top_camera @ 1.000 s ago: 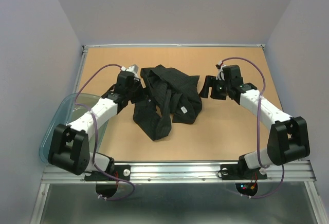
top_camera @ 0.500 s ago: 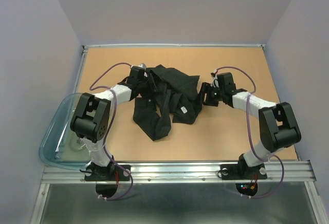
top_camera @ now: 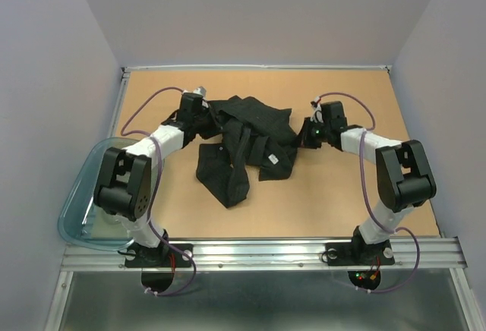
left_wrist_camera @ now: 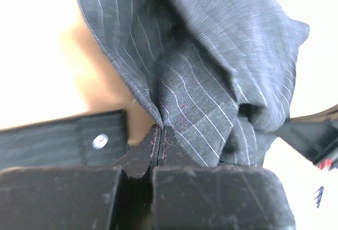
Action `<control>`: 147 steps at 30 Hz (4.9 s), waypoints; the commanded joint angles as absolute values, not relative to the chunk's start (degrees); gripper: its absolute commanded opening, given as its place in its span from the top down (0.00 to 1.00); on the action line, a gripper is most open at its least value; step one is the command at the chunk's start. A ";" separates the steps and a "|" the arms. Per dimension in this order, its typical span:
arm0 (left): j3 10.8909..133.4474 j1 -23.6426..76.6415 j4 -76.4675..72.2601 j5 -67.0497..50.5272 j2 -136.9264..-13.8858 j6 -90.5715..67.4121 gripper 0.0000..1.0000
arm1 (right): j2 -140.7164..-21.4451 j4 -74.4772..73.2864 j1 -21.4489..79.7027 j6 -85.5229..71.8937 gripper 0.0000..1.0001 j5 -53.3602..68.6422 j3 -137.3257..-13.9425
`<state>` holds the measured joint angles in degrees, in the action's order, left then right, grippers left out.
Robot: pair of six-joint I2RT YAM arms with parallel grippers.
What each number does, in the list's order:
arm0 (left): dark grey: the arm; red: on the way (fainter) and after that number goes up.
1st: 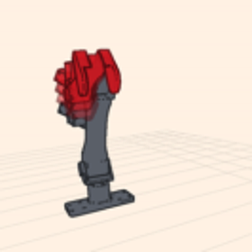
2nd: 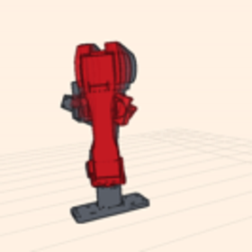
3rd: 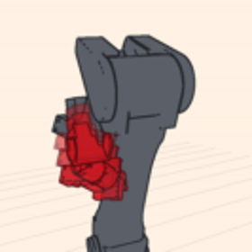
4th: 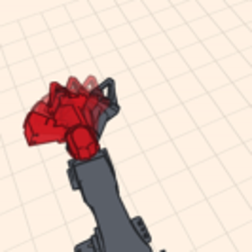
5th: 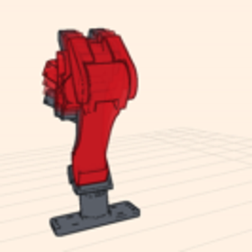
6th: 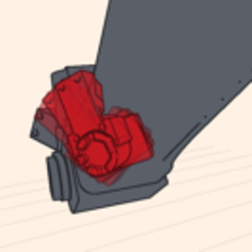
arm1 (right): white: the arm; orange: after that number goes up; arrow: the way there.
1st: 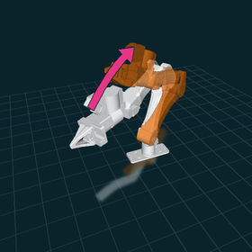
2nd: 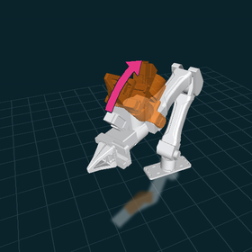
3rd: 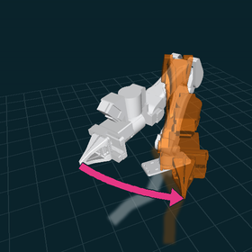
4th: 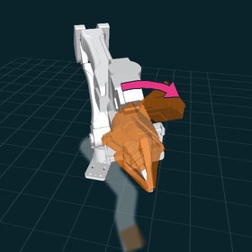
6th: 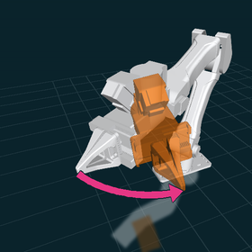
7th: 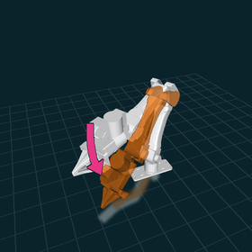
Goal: Fold and stack the long sleeve shirts
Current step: Flatten the shirt out
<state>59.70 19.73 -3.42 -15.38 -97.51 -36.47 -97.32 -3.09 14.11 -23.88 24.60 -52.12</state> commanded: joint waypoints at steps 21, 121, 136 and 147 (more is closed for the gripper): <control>40.69 33.84 0.52 -11.61 -66.19 -47.11 0.35 | -83.34 -12.39 10.54 -28.91 0.14 9.40 -60.40; 54.66 21.62 11.69 11.93 -88.86 -24.35 0.70 | -69.70 -14.50 5.89 -30.24 0.99 13.18 -41.75; 113.17 19.86 5.54 46.58 -110.90 -2.12 0.71 | -66.19 -19.33 5.89 -27.77 0.99 15.56 -42.72; 96.75 19.78 15.82 25.68 -103.30 -17.21 0.12 | -64.69 -21.18 5.89 -27.07 0.99 13.81 -42.98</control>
<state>107.94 19.86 11.16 33.67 -111.85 -10.70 -65.49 -20.27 6.33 -28.29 14.85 -40.84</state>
